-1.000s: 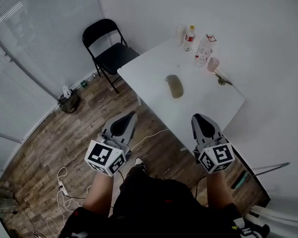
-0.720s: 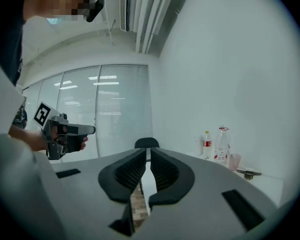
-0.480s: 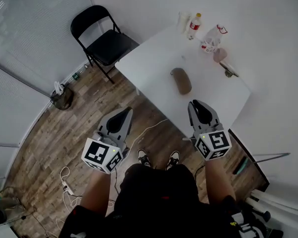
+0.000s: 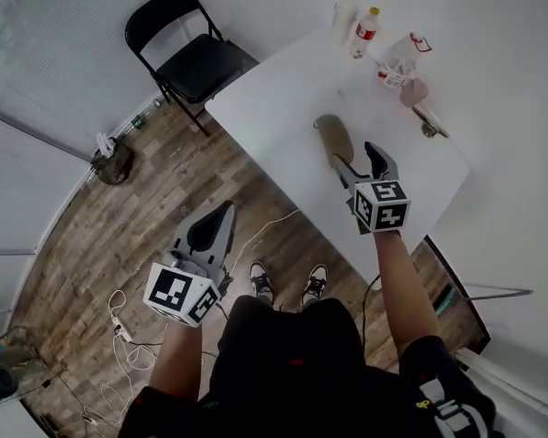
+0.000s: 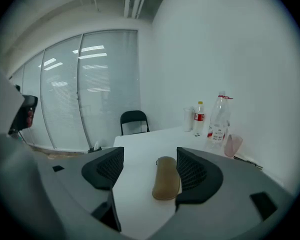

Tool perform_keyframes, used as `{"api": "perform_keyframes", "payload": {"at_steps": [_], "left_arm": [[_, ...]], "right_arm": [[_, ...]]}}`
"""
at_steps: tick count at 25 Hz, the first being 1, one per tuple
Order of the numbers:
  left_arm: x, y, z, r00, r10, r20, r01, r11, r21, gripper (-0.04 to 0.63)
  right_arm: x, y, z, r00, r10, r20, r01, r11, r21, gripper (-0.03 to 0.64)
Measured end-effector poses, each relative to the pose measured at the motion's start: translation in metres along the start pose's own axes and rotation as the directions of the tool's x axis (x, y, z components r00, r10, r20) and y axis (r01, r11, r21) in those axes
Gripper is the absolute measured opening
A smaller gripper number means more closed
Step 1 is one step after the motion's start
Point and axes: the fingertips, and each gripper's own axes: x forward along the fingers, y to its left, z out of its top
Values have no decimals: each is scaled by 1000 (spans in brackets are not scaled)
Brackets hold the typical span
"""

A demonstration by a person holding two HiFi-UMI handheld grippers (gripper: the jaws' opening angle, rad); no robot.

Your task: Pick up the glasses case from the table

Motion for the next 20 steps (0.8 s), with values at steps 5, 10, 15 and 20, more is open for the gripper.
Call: {"api": "perform_keyframes", "payload": {"at_steps": [5, 10, 15, 20], "left_arm": [[19, 7, -11, 999, 25, -32, -25, 1000, 3, 20], [30, 20, -18, 997, 45, -55, -45, 999, -5, 20], [34, 31, -32, 993, 64, -95, -66, 998, -17, 20], [32, 44, -42, 990, 77, -121, -84, 995, -53, 20]], "right_arm": [[59, -28, -30, 994, -3, -109, 4, 1000, 11, 359], [113, -45, -74, 967, -11, -254, 11, 1000, -4, 394], [147, -64, -120, 920, -17, -393, 19, 1000, 1, 413], [165, -61, -138, 888, 8, -460, 4, 1000, 24, 414]]}}
